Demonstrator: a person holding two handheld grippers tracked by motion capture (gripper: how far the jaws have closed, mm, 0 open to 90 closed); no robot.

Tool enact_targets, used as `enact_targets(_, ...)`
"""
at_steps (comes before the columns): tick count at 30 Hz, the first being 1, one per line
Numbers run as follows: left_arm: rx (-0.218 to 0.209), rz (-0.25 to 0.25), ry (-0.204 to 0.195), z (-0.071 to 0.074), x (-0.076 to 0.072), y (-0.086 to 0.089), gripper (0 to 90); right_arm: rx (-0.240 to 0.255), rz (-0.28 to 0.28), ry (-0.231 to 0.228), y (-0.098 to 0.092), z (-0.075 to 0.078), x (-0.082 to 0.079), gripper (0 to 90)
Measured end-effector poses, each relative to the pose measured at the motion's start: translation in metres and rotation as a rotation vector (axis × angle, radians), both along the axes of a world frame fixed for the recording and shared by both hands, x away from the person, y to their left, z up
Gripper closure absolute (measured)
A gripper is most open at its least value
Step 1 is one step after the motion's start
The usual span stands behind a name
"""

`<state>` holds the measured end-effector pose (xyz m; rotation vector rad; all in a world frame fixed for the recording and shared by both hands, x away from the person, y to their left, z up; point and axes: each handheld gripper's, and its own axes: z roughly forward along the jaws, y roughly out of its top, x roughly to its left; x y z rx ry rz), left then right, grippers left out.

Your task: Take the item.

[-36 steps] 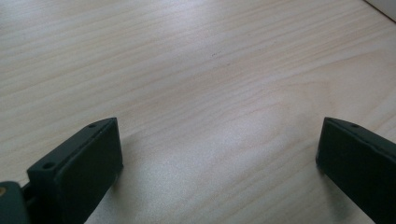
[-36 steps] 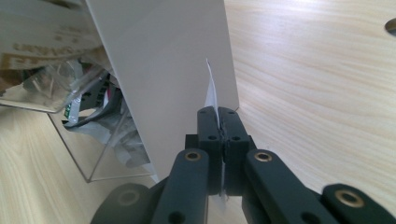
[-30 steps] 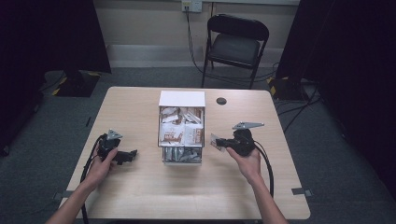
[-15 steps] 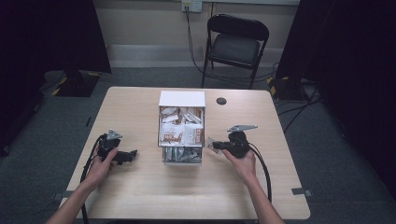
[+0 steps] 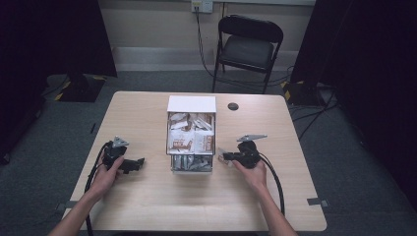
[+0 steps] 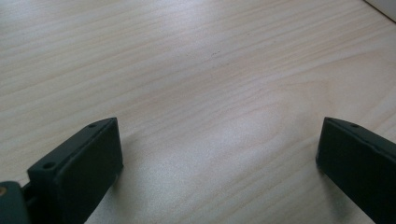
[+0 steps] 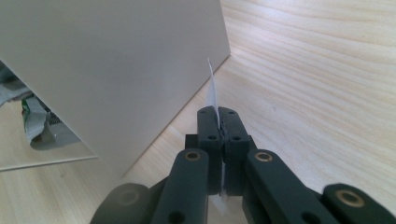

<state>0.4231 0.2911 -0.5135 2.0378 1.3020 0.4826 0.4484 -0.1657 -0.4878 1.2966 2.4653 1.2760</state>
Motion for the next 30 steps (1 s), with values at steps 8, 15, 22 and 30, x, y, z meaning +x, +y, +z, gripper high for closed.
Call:
enact_targets(8, -0.001, 0.000, -0.004, -0.0003, -0.0004, -0.0001, 0.0, -0.012, -0.028, 0.007, -0.0033, -0.0057, 0.0040, 88.7)
enact_targets(15, -0.002, 0.000, -0.004, -0.0003, -0.0005, -0.0002, 0.0, -0.033, -0.057, -0.007, -0.0044, -0.0076, 0.0047, 83.2)
enact_targets(22, -0.002, 0.000, -0.004, -0.0003, -0.0004, -0.0002, 0.0, -0.052, -0.082, -0.011, -0.0064, -0.0092, 0.0058, 77.6)
enact_targets(30, -0.001, 0.000, -0.004, -0.0003, -0.0004, -0.0001, 0.0, -0.059, -0.102, -0.007, -0.0095, -0.0095, 0.0070, 69.9)
